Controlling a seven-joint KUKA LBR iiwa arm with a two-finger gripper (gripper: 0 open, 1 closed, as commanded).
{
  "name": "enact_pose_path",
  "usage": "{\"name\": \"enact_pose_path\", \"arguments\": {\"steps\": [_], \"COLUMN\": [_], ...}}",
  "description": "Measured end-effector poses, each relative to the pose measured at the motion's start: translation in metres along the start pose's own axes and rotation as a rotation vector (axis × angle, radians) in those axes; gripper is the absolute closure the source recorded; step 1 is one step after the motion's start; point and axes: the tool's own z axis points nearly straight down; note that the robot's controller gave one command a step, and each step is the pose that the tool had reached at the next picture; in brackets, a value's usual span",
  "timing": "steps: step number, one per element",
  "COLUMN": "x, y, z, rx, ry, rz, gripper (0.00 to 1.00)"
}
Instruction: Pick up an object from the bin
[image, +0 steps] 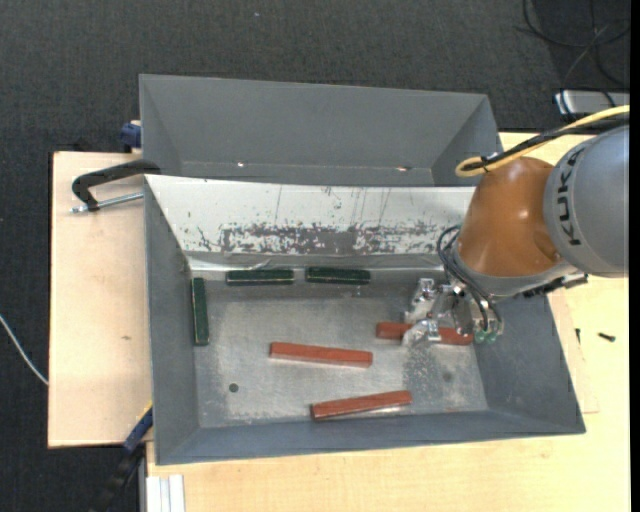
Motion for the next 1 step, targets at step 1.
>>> {"name": "enact_pose_path", "arguments": {"steps": [1], "x": [-0.0001], "y": [0.0000], "z": [0.0000], "rx": [0.000], "ry": [0.000], "rz": [0.000], "gripper": [1.00]}}
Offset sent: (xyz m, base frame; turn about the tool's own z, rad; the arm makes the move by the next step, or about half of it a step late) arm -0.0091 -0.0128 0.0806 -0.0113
